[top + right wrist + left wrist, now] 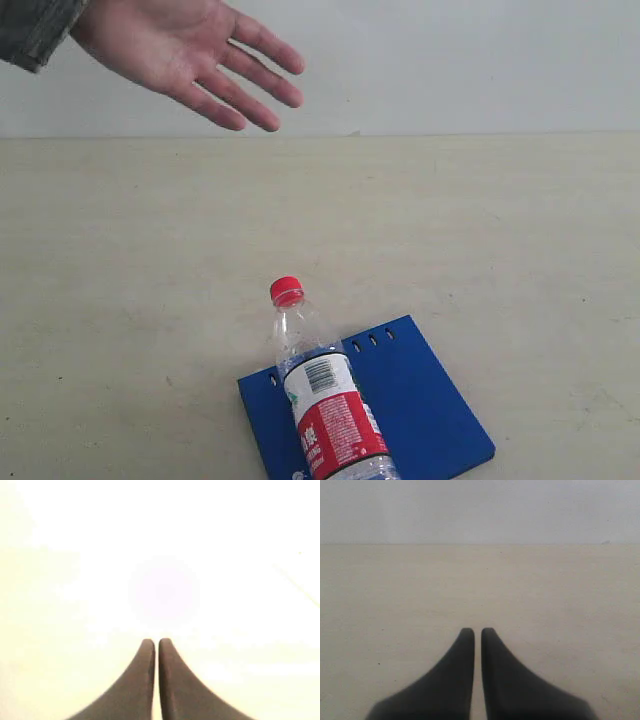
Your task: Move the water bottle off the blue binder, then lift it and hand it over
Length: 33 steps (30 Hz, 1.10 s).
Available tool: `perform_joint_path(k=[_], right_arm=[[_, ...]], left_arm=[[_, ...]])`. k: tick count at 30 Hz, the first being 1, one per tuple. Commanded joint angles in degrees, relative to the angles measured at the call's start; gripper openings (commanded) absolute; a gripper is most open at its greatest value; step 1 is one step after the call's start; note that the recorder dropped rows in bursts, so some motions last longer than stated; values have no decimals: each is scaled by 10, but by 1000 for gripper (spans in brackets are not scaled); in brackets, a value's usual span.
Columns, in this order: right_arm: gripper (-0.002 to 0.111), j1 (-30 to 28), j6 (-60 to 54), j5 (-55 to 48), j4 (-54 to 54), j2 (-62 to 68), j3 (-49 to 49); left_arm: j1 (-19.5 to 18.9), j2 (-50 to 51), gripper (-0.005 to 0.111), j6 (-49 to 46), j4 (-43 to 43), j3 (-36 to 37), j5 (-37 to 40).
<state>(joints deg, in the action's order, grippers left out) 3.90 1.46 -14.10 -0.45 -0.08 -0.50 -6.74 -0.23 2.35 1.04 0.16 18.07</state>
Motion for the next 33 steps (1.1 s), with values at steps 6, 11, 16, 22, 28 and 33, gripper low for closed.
perform_joint_path(k=[6, 11, 16, 22, 28, 33], right_arm=[[0, 1, 299, 46, 237, 1, 5], [0, 1, 362, 18, 351, 1, 5], [0, 1, 344, 78, 342, 1, 5], [0, 2, 252, 218, 289, 28, 46], [0, 65, 39, -56, 210, 261, 185], [0, 166, -247, -99, 420, 499, 260]], left_arm=[[0, 2, 5, -2, -5, -2, -5], [0, 2, 5, -2, -5, -2, -5], [0, 2, 5, -2, -5, -2, -5], [0, 2, 5, -2, -5, -2, -5], [0, 2, 5, -2, -5, -2, -5], [0, 2, 5, -2, -5, -2, -5]])
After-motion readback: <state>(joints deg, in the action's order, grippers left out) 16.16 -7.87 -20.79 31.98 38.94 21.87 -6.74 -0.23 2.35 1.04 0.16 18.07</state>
